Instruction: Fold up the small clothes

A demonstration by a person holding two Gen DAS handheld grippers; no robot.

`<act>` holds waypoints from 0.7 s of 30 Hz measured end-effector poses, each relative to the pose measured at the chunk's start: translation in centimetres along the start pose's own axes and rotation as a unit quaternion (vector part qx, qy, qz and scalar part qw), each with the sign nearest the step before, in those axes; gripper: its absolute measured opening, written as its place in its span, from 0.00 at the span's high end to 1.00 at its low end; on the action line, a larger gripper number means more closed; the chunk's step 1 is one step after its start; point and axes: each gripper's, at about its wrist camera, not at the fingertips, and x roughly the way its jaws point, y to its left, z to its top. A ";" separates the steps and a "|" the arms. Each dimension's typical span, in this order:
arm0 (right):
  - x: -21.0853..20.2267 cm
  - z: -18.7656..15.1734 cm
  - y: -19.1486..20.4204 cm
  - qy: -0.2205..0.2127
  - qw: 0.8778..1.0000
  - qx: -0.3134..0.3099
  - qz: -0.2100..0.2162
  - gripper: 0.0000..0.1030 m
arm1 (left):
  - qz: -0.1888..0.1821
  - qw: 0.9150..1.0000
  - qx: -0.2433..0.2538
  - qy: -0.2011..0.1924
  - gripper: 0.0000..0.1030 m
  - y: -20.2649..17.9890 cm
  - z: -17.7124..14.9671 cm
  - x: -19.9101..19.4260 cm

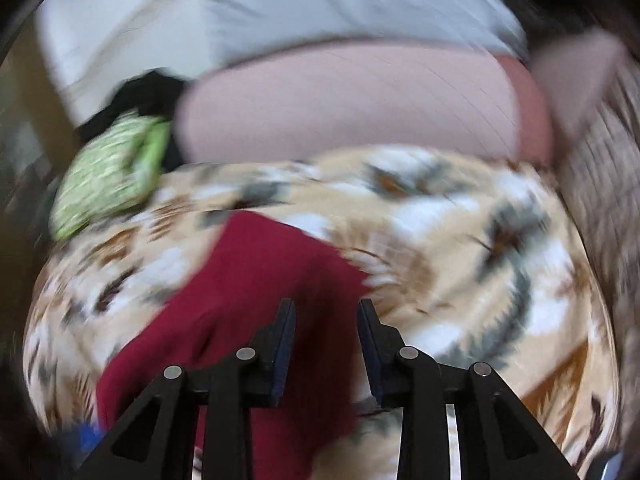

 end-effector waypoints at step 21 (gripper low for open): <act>0.6 1.0 5.7 0.057 0.964 0.205 0.156 0.50 | 0.054 0.998 0.001 -0.024 0.63 1.6 -0.7 -3.4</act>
